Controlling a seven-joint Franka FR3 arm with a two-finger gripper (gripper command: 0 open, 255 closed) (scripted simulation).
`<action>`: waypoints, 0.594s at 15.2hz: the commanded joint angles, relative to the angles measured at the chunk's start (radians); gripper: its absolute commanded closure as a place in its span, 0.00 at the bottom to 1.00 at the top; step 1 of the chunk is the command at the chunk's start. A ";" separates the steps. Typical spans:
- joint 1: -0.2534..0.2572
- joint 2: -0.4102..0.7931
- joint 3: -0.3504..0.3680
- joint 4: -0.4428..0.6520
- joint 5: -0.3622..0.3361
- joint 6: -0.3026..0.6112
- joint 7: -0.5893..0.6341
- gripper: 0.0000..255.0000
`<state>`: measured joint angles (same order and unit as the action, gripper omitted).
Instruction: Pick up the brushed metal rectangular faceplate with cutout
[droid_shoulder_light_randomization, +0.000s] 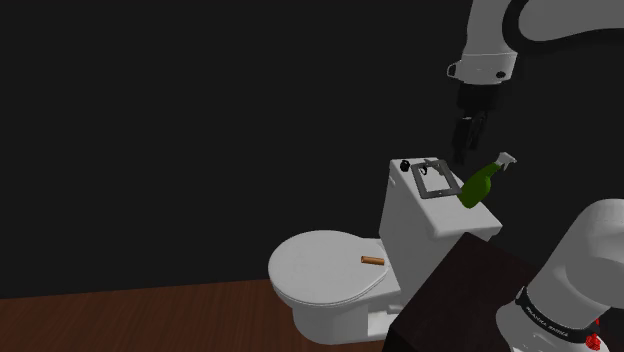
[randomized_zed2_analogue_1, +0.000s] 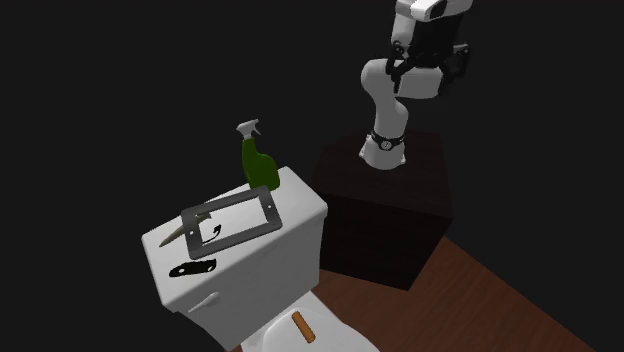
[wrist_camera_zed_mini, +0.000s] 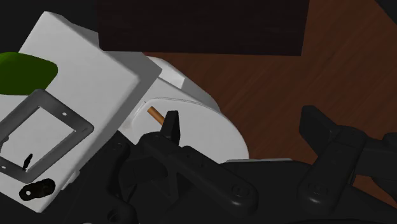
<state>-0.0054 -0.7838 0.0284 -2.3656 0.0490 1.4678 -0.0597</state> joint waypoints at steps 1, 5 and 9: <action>0.000 0.000 0.000 0.000 0.000 0.000 0.000 0.00; -0.022 0.005 -0.066 -0.093 -0.051 0.114 -0.086 0.00; -0.047 0.038 -0.135 -0.166 -0.100 0.238 -0.171 0.00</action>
<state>-0.0451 -0.7582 -0.0854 -2.5133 -0.0363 1.6677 -0.2056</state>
